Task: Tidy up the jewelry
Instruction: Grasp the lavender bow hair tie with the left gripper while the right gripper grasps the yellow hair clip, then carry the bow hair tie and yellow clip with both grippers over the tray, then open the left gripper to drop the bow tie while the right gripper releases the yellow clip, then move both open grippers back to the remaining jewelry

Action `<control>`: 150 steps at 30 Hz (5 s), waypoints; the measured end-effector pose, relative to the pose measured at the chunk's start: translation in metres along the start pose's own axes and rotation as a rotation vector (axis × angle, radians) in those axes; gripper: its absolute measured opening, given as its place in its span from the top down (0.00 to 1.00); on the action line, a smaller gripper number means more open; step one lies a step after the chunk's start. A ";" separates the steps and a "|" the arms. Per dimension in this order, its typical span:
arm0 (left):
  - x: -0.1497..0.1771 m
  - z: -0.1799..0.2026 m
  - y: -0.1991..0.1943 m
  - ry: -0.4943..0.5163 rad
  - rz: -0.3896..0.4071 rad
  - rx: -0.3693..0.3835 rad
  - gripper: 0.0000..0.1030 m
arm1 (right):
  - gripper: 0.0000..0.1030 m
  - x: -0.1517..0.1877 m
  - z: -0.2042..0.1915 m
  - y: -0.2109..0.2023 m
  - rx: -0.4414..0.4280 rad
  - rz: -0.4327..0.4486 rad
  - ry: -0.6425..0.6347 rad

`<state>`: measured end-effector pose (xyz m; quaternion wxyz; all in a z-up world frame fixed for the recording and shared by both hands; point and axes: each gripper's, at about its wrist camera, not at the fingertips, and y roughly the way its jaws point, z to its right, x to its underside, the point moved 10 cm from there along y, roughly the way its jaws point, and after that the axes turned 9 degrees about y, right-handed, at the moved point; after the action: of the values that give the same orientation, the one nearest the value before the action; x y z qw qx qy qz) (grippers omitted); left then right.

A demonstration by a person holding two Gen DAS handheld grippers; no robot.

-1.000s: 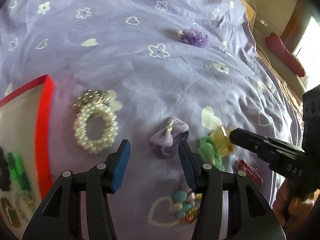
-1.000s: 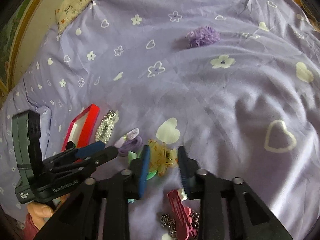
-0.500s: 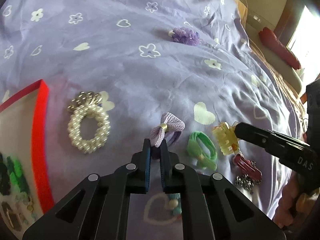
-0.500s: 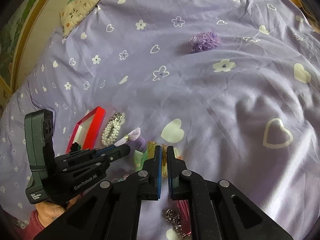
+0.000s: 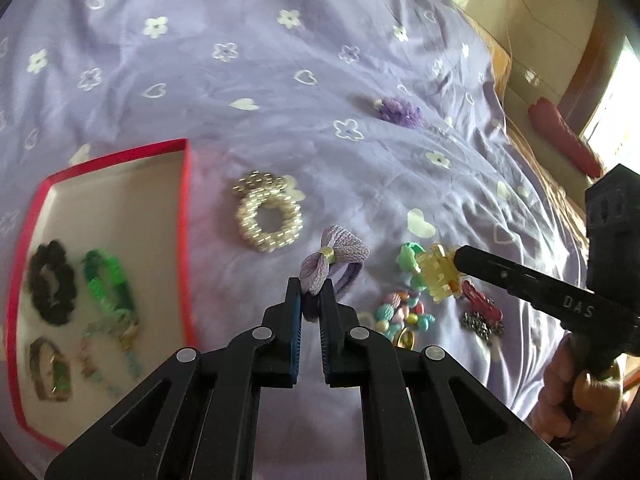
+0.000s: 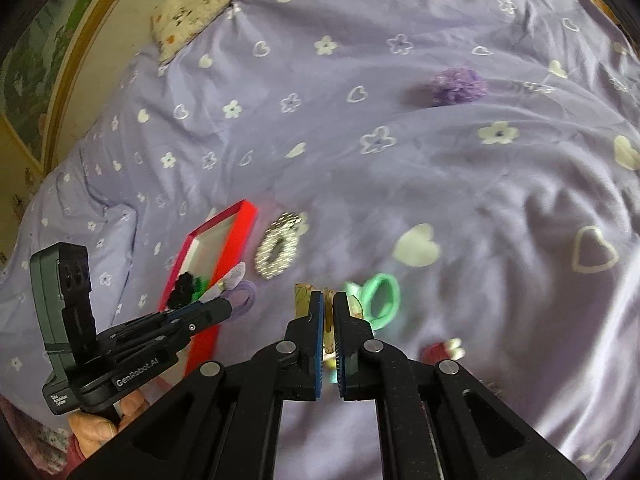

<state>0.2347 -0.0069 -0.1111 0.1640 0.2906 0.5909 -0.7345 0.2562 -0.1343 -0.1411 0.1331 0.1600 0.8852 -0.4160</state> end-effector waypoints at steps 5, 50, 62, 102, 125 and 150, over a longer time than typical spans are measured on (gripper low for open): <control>0.016 -0.019 -0.021 -0.048 0.011 -0.013 0.94 | 0.96 0.011 -0.022 0.007 -0.022 -0.021 -0.023; 0.077 -0.194 -0.075 -0.304 0.030 -0.178 0.94 | 0.96 0.069 -0.180 0.115 -0.103 -0.192 -0.246; 0.076 -0.230 -0.037 -0.325 -0.041 -0.205 0.93 | 0.96 0.061 -0.179 0.166 -0.049 -0.237 -0.261; 0.091 -0.223 -0.039 -0.319 -0.076 -0.236 0.69 | 0.74 0.078 -0.179 0.162 -0.030 -0.258 -0.305; 0.091 -0.214 -0.060 -0.316 -0.059 -0.249 0.69 | 0.72 0.081 -0.185 0.148 -0.047 -0.249 -0.307; 0.058 -0.036 -0.077 -0.120 0.002 -0.063 0.54 | 0.63 0.052 -0.026 -0.041 0.063 -0.009 -0.110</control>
<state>0.1533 0.0528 -0.0923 0.2087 0.2413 0.6028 -0.7313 0.1897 -0.1299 -0.1162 0.1746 0.1369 0.8638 -0.4523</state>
